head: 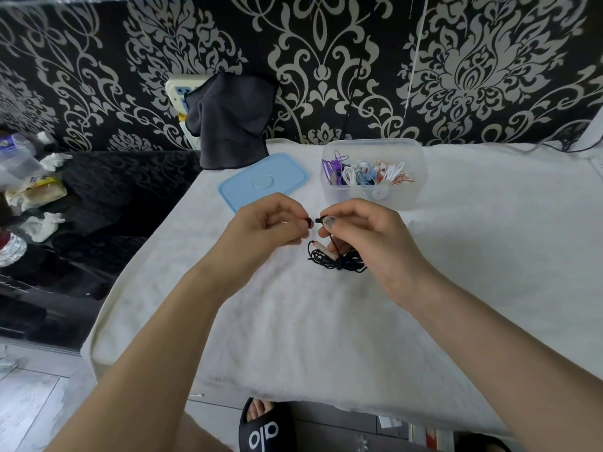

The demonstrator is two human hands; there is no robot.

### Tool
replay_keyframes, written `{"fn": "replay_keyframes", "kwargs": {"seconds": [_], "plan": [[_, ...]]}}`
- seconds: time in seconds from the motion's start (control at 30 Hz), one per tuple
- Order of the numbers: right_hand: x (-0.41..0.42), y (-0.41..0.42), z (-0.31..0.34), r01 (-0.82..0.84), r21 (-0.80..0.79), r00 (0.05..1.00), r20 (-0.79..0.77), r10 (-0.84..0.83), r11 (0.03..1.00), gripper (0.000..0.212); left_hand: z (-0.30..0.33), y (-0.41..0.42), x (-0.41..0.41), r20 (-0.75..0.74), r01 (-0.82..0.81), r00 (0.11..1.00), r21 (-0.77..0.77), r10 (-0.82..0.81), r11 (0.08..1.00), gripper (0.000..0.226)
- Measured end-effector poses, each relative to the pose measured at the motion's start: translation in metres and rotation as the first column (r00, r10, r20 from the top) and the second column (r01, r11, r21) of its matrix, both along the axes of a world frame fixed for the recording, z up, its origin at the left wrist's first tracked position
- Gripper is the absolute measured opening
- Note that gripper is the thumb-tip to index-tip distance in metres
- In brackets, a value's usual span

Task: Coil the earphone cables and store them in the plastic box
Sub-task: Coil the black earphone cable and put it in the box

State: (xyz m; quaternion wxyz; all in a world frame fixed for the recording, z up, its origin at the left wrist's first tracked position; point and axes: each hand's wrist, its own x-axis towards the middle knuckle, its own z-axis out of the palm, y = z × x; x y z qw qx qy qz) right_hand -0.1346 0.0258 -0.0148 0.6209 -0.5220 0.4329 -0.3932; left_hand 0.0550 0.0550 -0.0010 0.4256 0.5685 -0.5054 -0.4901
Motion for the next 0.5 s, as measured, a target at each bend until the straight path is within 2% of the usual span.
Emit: {"fn": "replay_keyframes", "kwargs": {"seconds": [0.07,0.17,0.5], "plan": [[0.000,0.000,0.000,0.013,-0.013,1.000,0.006,-0.013,1.000,0.008,0.000,-0.001,-0.003,-0.085,0.015,0.996,-0.011,-0.016,1.000,0.011],[-0.001,0.000,0.000,0.018,-0.033,1.000,0.000,-0.018,0.999,0.008,0.000,-0.002,-0.008,-0.126,0.031,0.991,-0.031,-0.034,0.999,0.010],[-0.004,-0.003,0.000,0.030,-0.055,1.000,0.006,-0.030,0.998,0.005,0.003,-0.005,-0.015,-0.079,0.019,0.997,-0.061,-0.024,0.998,0.016]]}}
